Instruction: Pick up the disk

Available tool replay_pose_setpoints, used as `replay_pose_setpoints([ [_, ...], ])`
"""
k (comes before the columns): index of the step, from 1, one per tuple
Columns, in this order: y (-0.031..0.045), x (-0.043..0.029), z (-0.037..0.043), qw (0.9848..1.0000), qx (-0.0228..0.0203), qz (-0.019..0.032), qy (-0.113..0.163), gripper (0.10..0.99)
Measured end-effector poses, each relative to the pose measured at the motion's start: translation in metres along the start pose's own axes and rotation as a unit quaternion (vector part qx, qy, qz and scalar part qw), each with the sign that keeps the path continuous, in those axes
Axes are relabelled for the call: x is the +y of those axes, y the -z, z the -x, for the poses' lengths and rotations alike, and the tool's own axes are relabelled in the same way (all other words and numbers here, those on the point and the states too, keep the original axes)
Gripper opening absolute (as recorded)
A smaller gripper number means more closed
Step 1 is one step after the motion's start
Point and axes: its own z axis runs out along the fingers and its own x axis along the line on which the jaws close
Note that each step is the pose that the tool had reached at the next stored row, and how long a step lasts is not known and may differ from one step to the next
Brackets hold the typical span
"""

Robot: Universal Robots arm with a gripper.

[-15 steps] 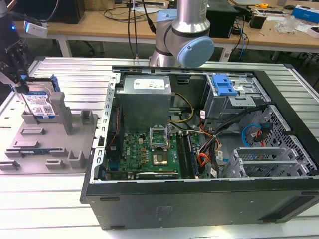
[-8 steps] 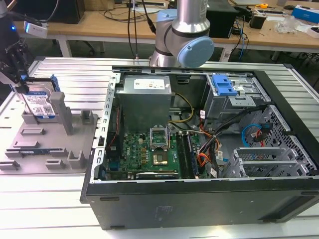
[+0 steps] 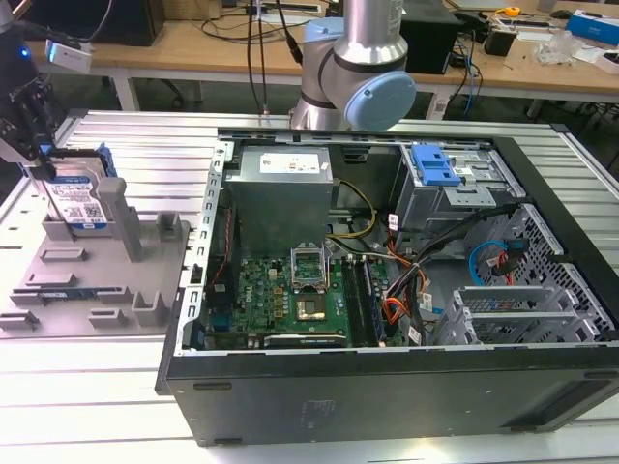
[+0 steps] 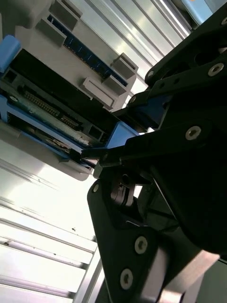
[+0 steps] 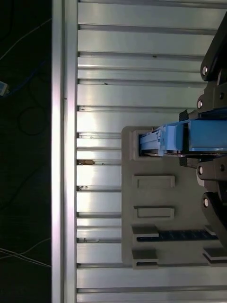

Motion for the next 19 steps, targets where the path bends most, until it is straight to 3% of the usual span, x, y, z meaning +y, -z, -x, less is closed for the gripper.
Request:
replay_pose_setpoints([
  [3, 0.0033, -0.0001, -0.0003, 1.0000, -0.0012, 0.0000, 0.000, 0.365],
  [8, 0.0162, -0.0004, -0.0014, 1.0000, -0.0057, -0.0001, 0.000, 0.365],
  [11, 0.0356, -0.0007, -0.0025, 0.9999, -0.0104, -0.0002, 0.000, 0.365],
  [13, 0.0431, -0.0009, -0.0029, 0.9999, -0.0115, -0.0001, 0.000, 0.365],
  [19, 0.0781, -0.0016, -0.0052, 0.9999, -0.0147, -0.0002, 0.000, 0.365],
])
